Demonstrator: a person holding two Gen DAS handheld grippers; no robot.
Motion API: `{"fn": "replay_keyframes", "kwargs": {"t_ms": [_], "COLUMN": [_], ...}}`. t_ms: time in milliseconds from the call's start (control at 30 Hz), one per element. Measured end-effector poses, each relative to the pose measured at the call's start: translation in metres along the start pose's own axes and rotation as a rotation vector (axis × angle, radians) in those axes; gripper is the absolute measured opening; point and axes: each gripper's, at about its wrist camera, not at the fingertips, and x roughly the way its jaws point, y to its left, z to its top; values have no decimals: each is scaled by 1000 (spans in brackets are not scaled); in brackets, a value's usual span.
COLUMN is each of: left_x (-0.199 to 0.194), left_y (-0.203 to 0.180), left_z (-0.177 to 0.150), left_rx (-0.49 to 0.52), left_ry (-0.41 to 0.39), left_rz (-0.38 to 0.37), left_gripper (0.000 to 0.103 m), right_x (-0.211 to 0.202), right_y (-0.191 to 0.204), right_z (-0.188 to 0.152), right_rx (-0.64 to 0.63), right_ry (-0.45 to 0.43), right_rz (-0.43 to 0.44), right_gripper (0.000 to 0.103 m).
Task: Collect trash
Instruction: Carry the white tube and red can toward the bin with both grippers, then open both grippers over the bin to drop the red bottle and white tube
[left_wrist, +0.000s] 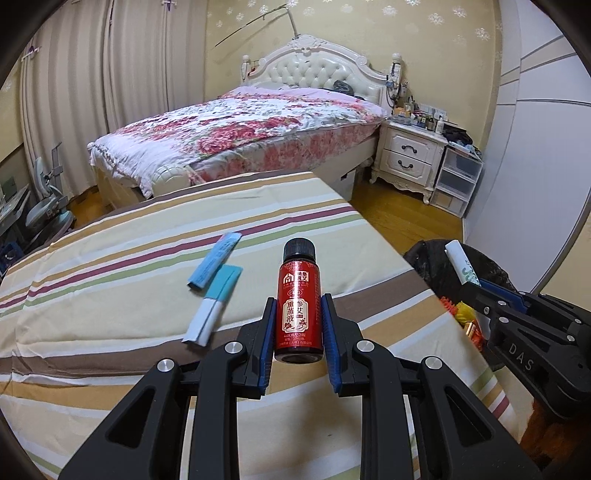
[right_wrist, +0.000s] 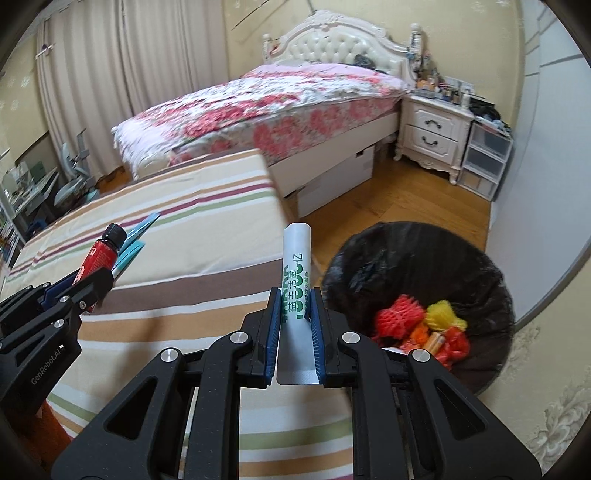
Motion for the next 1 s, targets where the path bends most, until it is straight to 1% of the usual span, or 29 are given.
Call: {"fn": "replay_keyframes", "kwargs": {"t_ms": [133, 433, 633, 900, 967, 1000], "left_x": [8, 34, 51, 71, 73, 74], "left_y": [-29, -96, -127, -148, -151, -152], "left_z": [9, 26, 31, 35, 35, 35], "left_rx": [38, 123, 179, 228, 237, 237], "left_ry": [-12, -11, 2, 18, 22, 21], "left_rz": [-41, -118, -132, -130, -127, -123], "left_gripper": [25, 25, 25, 25, 31, 43], "right_x": [-7, -6, 3, 18, 21, 22], "right_y": [-33, -84, -107, -131, -134, -135], "right_z": [4, 5, 4, 7, 6, 5], "right_rx": [45, 112, 152, 198, 208, 212], "right_ry": [-23, -30, -22, -4, -3, -4], "right_rz": [-48, -125, -150, -178, -184, -188], "right_gripper": [16, 16, 16, 16, 17, 17]}}
